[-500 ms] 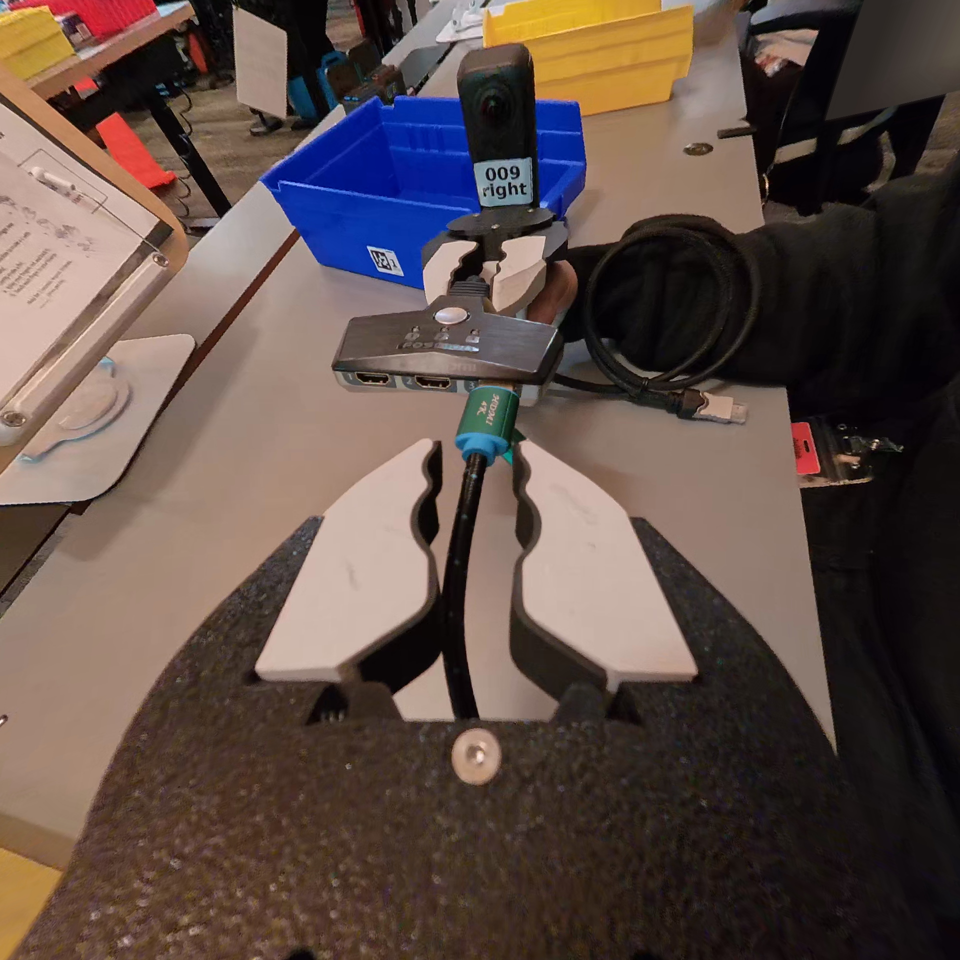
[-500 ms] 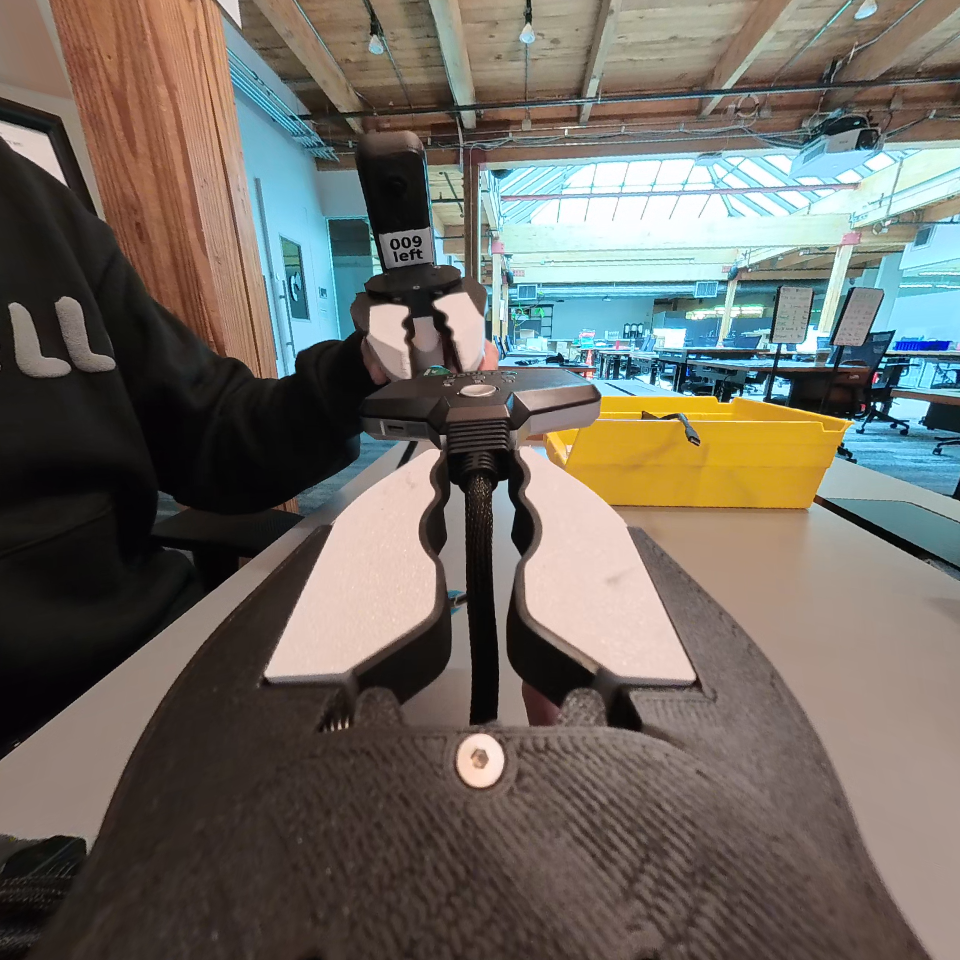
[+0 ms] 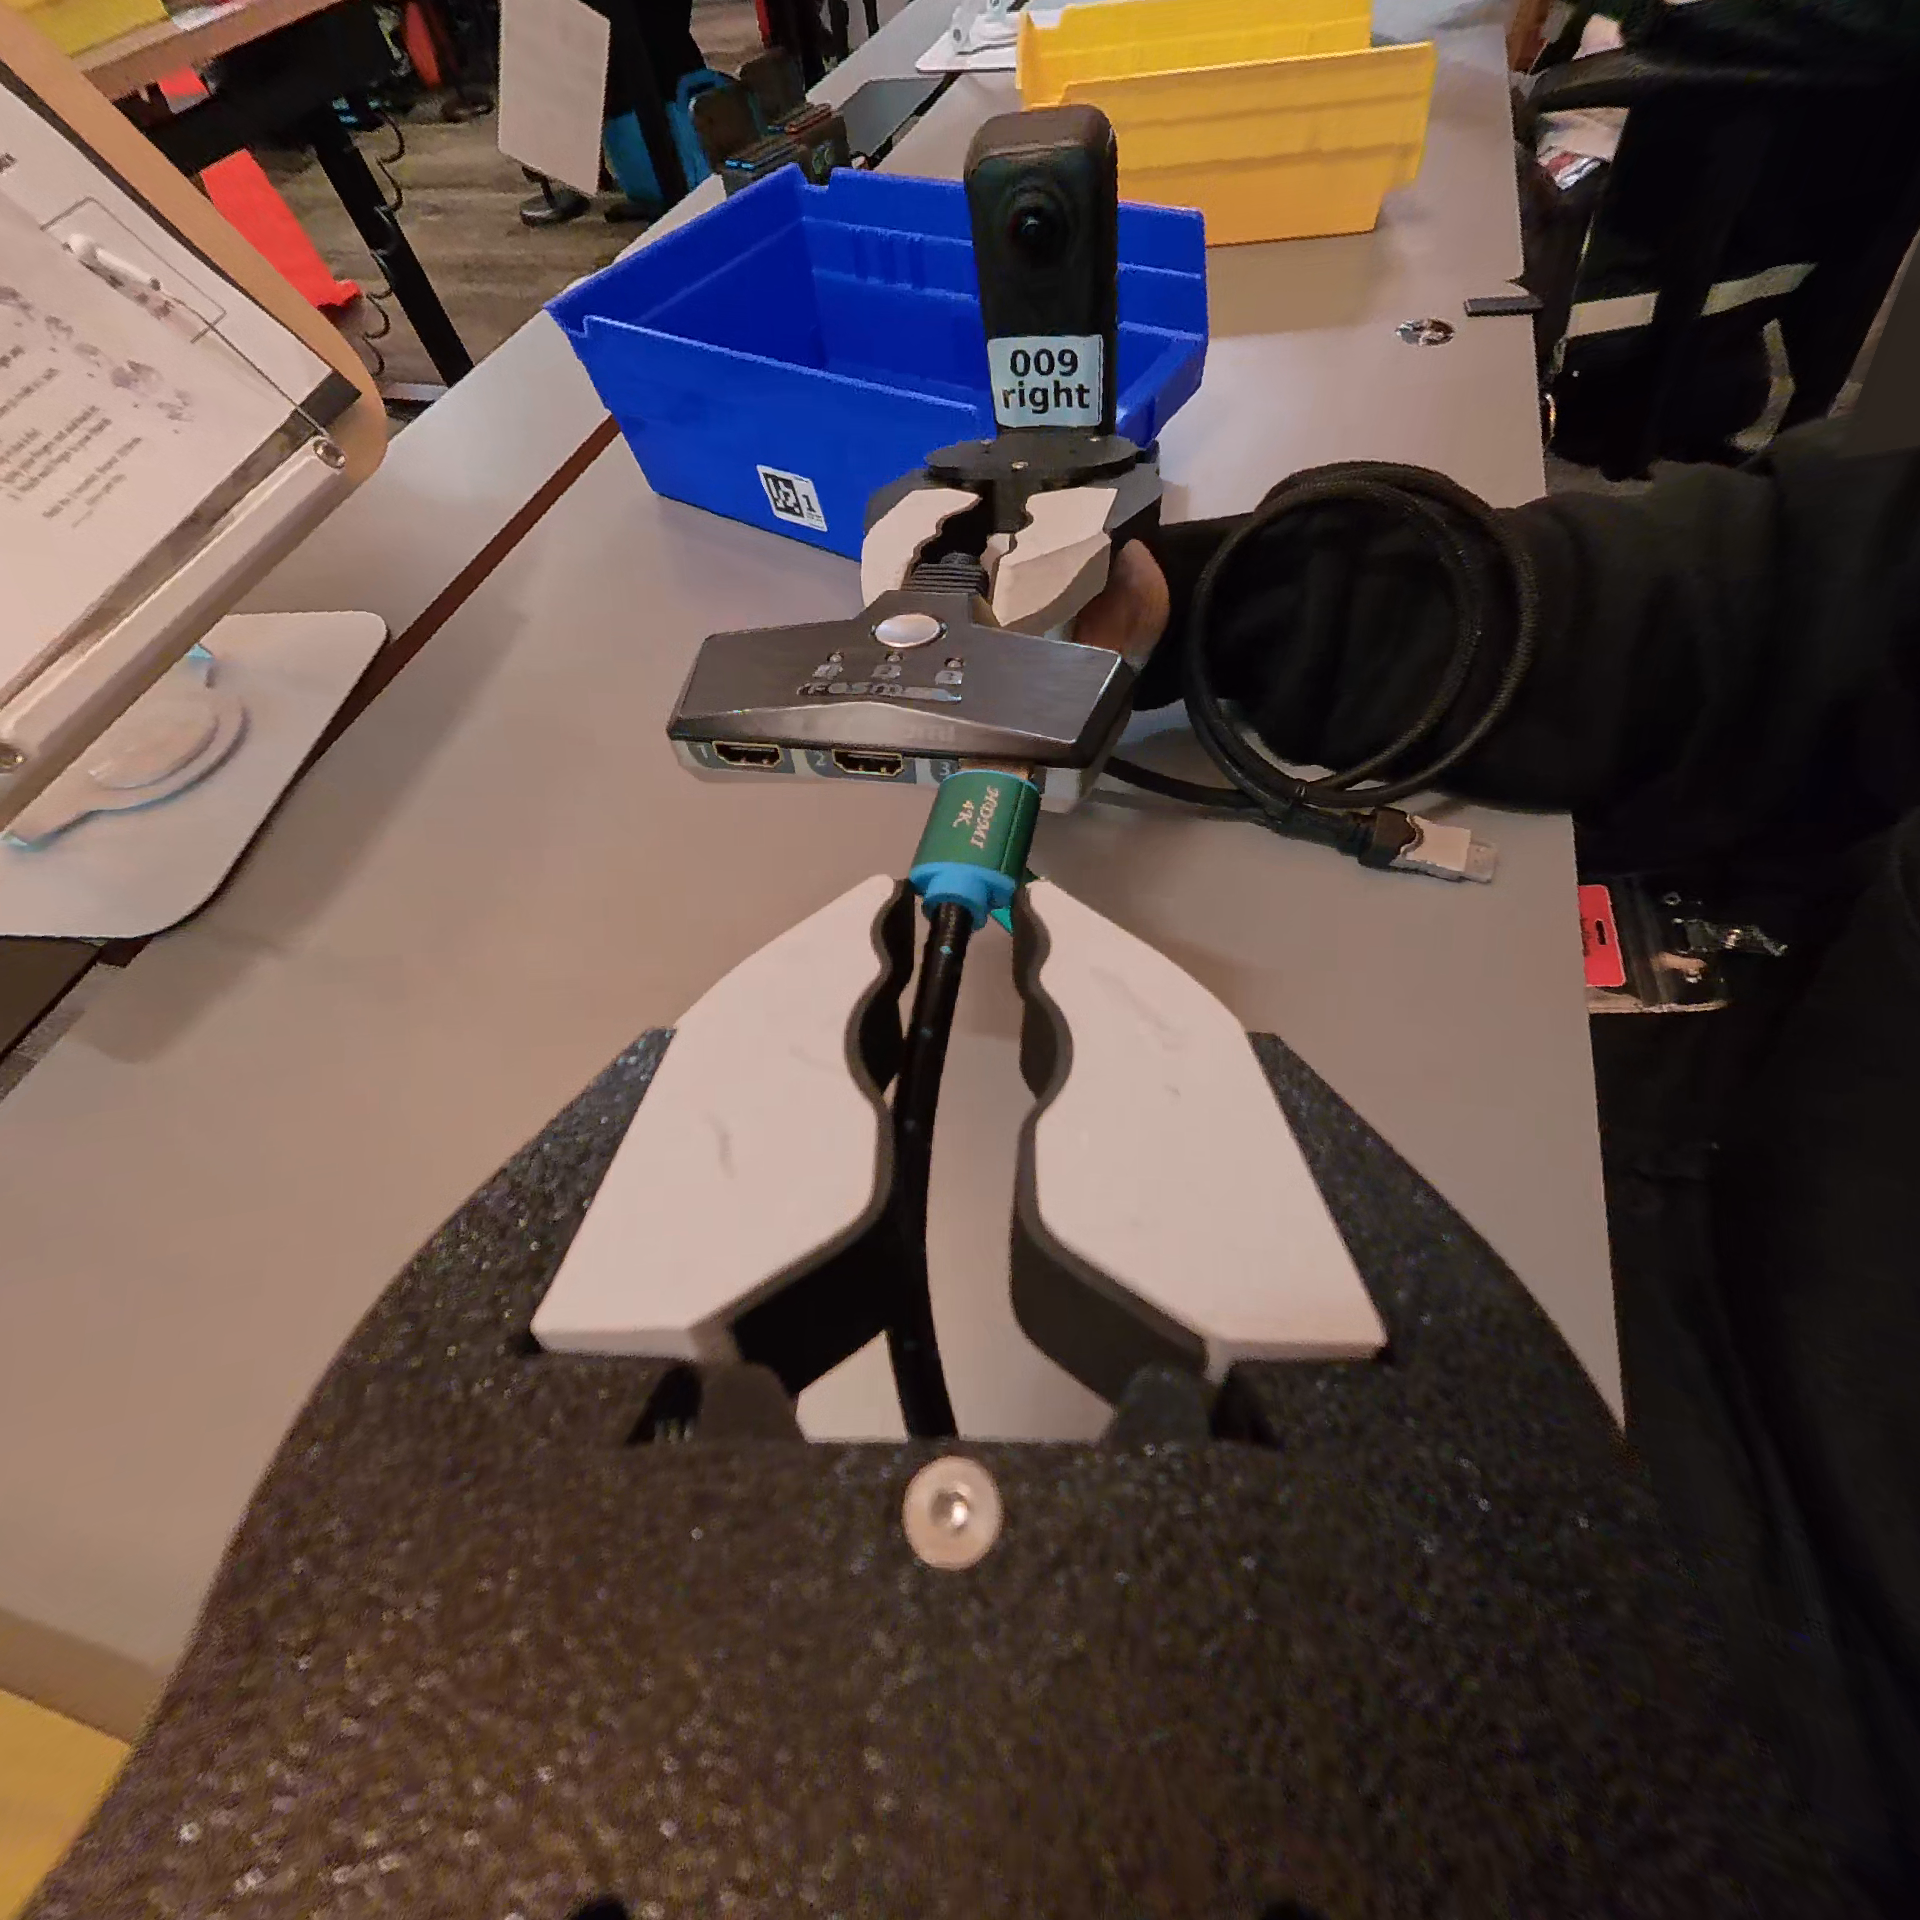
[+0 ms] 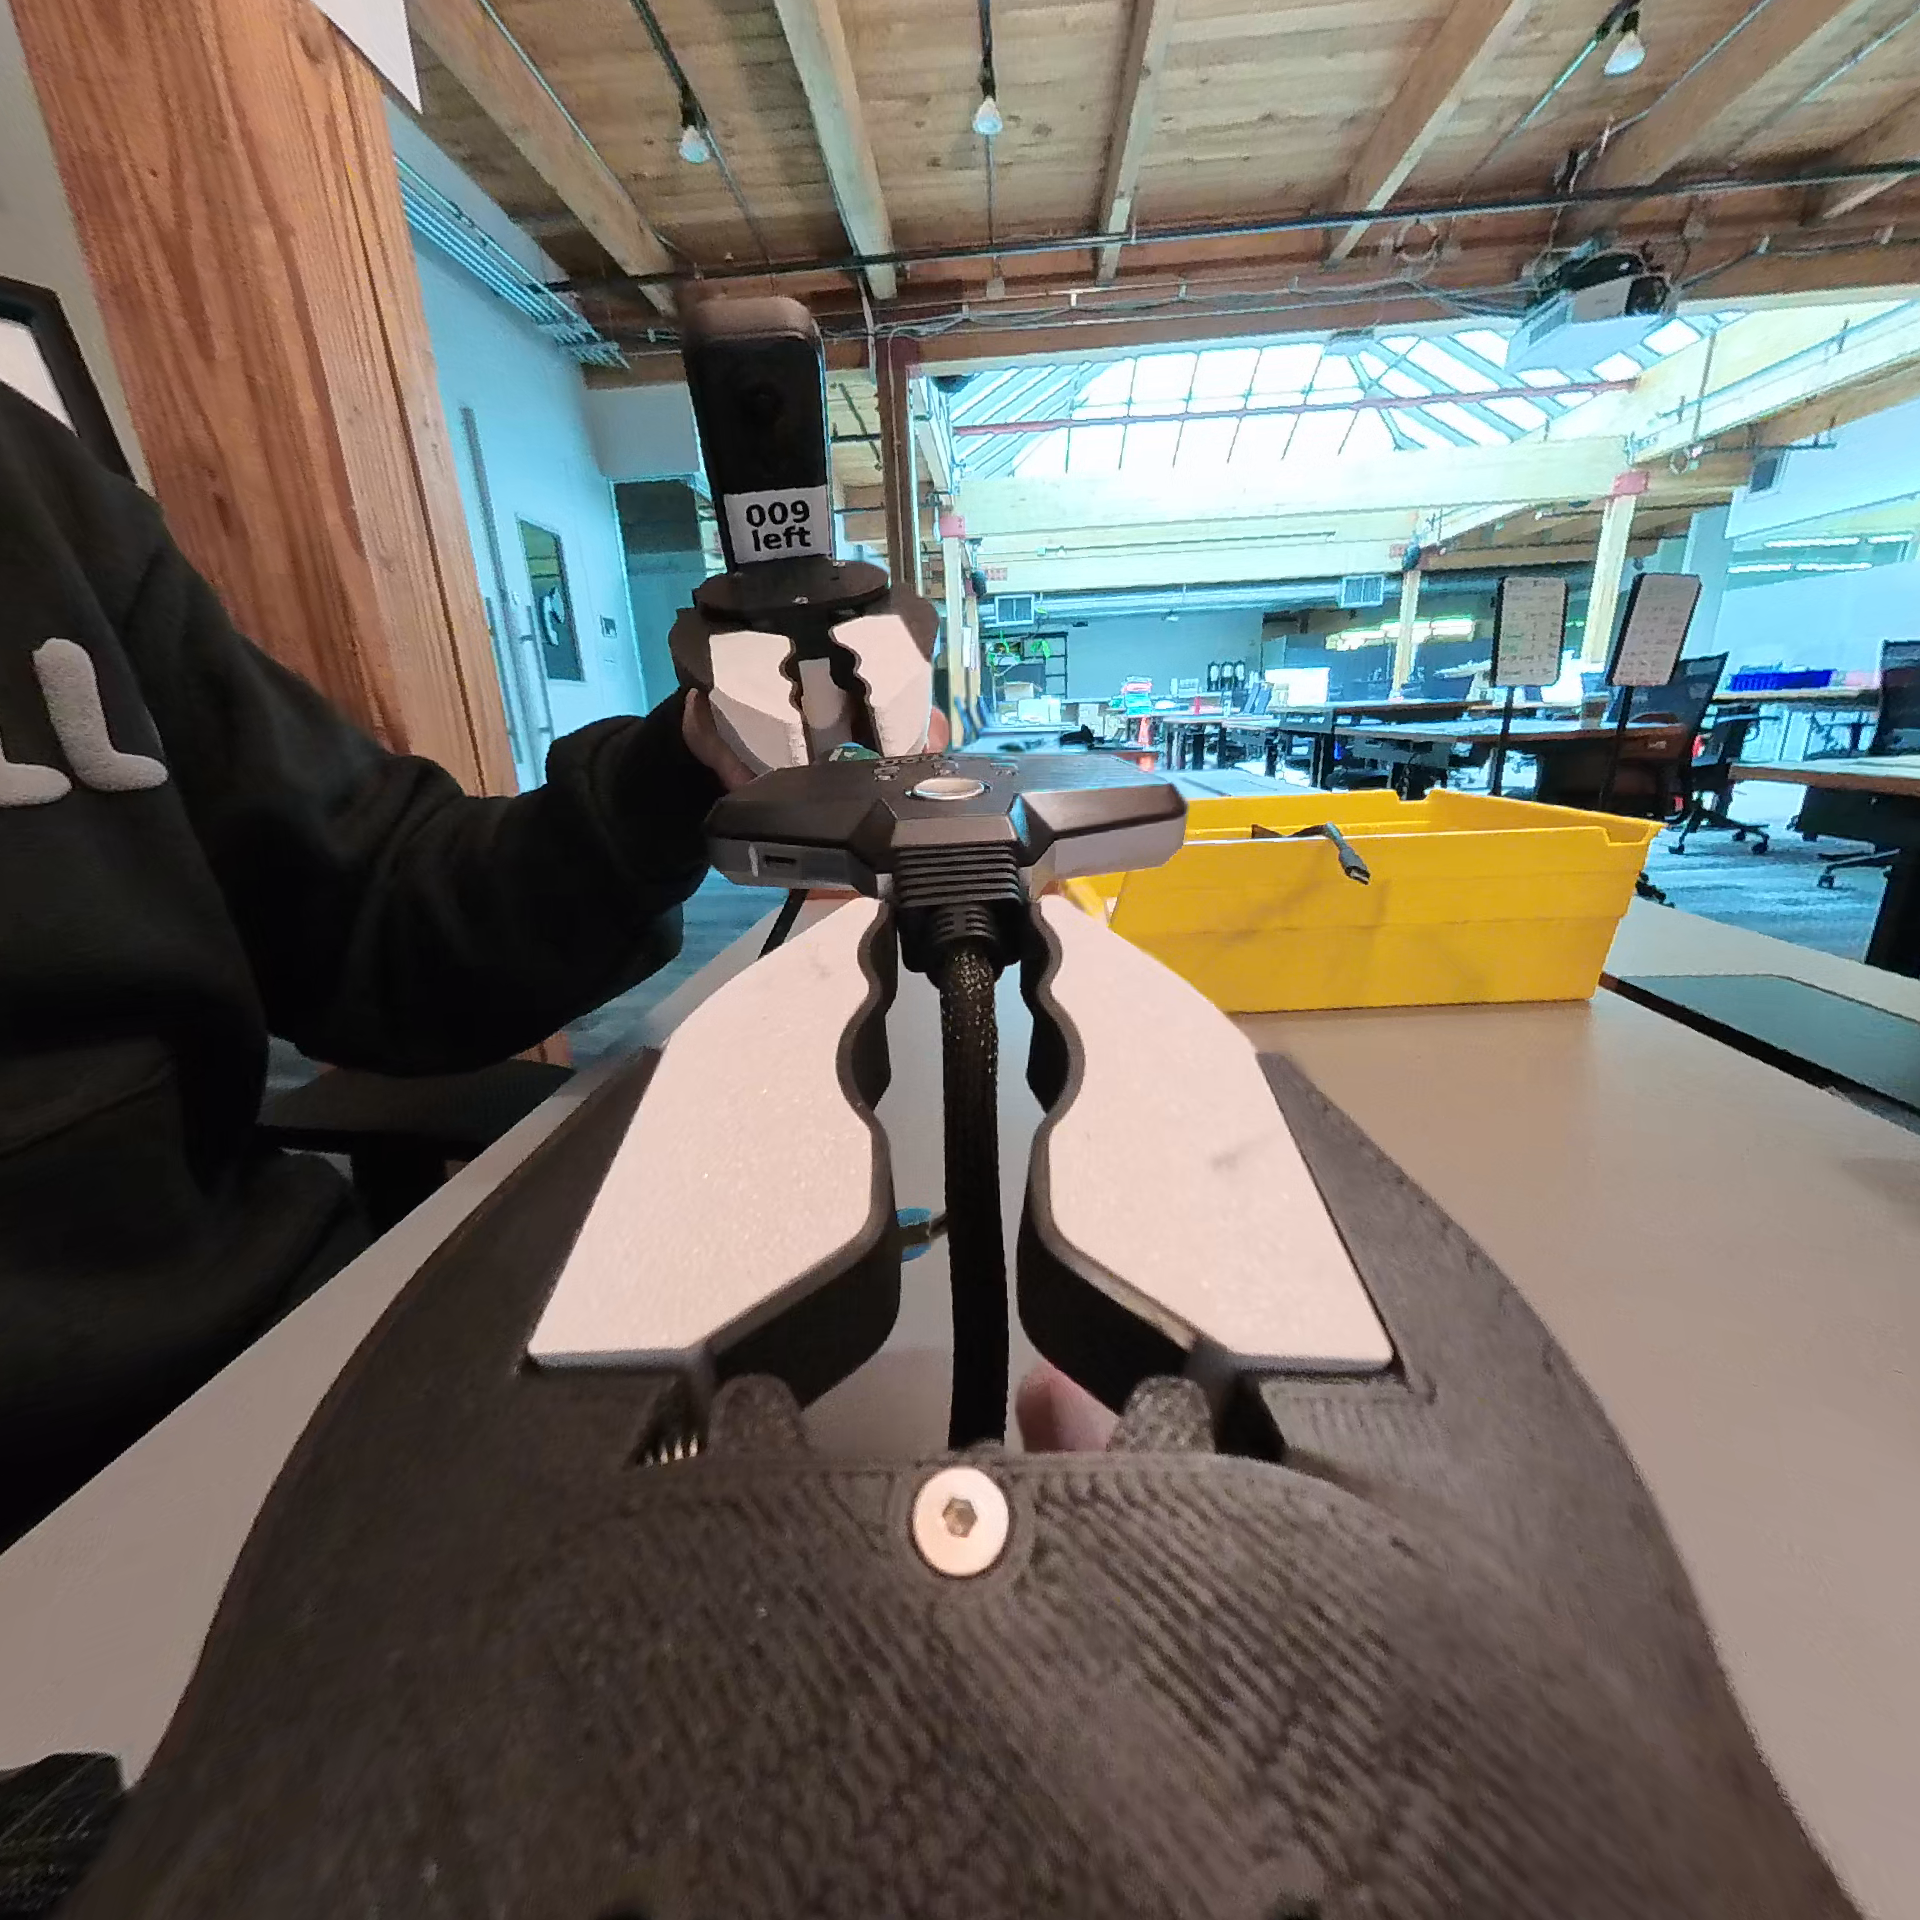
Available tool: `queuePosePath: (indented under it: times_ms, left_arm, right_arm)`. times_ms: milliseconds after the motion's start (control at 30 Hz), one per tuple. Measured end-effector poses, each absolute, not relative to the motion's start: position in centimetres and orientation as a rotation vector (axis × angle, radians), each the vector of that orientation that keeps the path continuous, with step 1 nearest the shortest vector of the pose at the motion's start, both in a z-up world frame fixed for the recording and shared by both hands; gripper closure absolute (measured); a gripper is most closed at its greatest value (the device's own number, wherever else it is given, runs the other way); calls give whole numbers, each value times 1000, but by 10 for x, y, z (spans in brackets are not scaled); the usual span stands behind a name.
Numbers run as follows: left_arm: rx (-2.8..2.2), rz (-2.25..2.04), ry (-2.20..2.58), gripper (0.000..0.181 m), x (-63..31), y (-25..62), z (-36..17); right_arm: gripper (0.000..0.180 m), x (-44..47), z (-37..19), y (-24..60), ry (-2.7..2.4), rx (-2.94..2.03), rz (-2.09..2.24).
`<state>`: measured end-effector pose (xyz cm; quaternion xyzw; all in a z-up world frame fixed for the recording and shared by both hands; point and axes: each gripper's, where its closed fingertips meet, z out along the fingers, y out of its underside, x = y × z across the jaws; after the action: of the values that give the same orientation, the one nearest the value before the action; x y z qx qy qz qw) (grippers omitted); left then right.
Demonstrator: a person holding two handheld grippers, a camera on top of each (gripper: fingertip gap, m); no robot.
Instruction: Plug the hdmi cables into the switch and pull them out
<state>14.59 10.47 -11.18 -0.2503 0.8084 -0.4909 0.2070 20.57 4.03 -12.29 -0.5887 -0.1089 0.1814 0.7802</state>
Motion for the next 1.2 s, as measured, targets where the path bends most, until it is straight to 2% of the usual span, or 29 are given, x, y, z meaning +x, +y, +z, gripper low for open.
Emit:
queuePosePath:
  times_ms: [367, 700, 1000, 1200]
  left_arm:
    - [-642, -1418, 2249, 163, 143, 102, -109]
    - [-637, -1173, 2295, 163, 147, 109, -120]
    - [-633, -1159, 2346, 163, 147, 111, -127]
    - [-663, -1451, 2195, 162, 149, 98, -109]
  right_arm:
    - [157, 203, -124, 40, -248, -1309, 421]
    - [156, 207, -134, 49, -242, -1392, 327]
    - [156, 206, -137, 51, -243, -1380, 347]
    - [157, 209, -119, 39, -222, -1228, 423]
